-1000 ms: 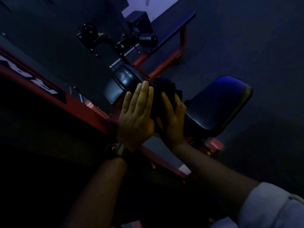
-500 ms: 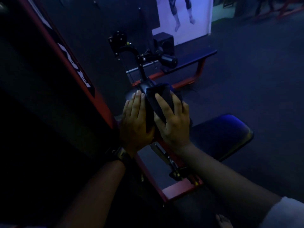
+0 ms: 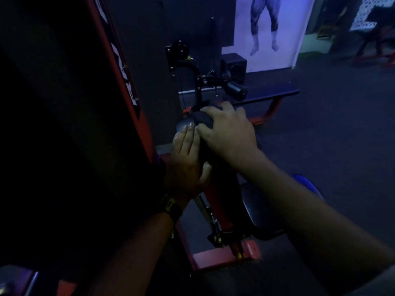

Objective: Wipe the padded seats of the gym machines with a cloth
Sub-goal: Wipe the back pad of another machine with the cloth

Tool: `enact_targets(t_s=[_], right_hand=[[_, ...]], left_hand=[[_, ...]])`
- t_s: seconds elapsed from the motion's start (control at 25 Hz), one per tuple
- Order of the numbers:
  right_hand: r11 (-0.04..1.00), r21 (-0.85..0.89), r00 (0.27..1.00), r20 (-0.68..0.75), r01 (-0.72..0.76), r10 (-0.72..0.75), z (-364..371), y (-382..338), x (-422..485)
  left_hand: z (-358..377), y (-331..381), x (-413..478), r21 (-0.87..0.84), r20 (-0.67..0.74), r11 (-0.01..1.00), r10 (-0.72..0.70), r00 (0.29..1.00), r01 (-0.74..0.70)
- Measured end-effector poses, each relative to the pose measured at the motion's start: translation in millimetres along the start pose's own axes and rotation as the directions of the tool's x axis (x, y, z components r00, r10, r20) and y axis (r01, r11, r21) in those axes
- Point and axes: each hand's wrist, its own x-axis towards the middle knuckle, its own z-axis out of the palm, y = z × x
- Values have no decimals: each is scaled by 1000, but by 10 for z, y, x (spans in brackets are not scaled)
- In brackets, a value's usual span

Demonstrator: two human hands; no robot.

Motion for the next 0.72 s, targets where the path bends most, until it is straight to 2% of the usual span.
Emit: enact_targets(t_s=[0.12, 0.24, 0.28, 0.32, 0.36, 0.44, 0.48, 0.56, 0.64, 0.72], right_hand=[[986, 154, 991, 125, -64, 44, -63, 7, 324], [1000, -13, 1000, 5, 10, -10, 61, 7, -68], [999, -12, 999, -4, 36, -36, 73, 16, -44], [999, 34, 999, 29, 26, -27, 32, 30, 117], [990, 137, 992, 121, -38, 22, -47, 29, 345], [966, 220, 961, 266, -138, 76, -162, 24, 587], [966, 225, 967, 247, -125, 68, -130, 59, 587], [993, 114, 986, 161, 11, -30, 3, 106, 288], [993, 105, 988, 139, 55, -69, 29, 139, 330], [960, 259, 959, 283, -108, 31, -112, 111, 677]], left_hand=[[-27, 38, -5, 16, 6, 1000, -23, 1000, 23], [-53, 73, 9, -6, -2, 999, -48, 999, 48], [-54, 86, 15, 4, -12, 999, -39, 999, 39], [-61, 110, 31, 15, -18, 999, -49, 999, 49], [-62, 117, 42, 26, -13, 998, -62, 998, 62], [-65, 146, 44, 35, -12, 995, -92, 996, 92], [-72, 162, 36, 40, -8, 994, -101, 995, 102], [-72, 186, 18, 44, -7, 993, -108, 994, 109], [-69, 196, 50, 72, -14, 992, -103, 995, 104], [-82, 178, 102, 111, -6, 989, -93, 996, 93]])
